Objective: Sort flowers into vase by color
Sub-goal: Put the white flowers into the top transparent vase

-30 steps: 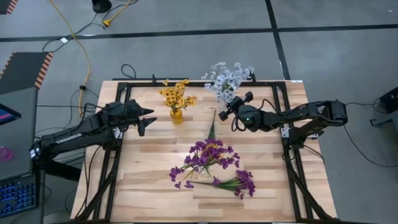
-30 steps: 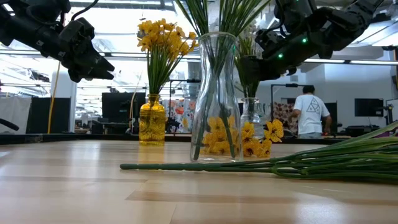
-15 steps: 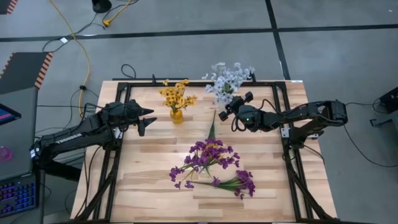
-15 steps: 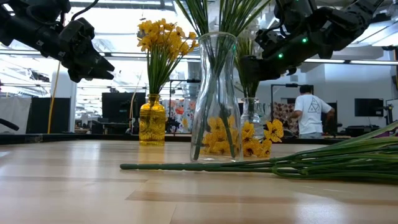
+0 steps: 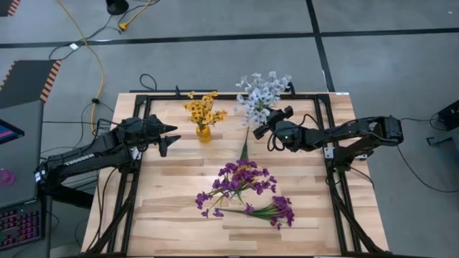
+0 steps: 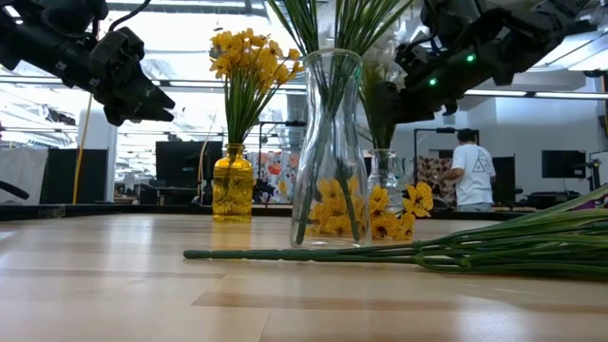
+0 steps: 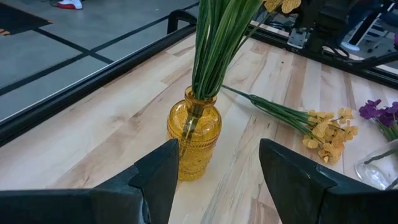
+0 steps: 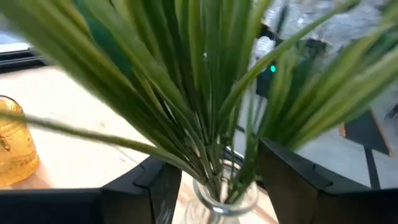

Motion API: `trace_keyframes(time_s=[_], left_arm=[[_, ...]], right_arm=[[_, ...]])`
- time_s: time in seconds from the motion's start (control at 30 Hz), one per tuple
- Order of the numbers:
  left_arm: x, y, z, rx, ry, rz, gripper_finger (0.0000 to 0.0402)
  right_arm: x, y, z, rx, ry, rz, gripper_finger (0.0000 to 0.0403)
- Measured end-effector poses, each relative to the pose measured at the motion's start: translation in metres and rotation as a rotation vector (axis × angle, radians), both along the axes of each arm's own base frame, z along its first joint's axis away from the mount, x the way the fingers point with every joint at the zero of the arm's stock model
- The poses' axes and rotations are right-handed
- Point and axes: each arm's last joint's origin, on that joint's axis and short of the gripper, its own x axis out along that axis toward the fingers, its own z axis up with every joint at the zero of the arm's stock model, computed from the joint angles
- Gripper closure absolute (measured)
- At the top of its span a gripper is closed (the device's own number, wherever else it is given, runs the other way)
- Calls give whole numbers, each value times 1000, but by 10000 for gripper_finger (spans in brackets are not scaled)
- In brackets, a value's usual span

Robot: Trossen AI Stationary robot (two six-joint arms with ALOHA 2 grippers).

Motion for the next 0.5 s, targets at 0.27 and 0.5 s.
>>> trace_keyframes(time_s=[0.27,0.5], left_arm=[[0,0,0,3,1,0,191],[0,0,0,3,1,0,191]], right_arm=[[-19,3,16,38,-7,-12,168],[-33,4,22,83,1,-30,168]])
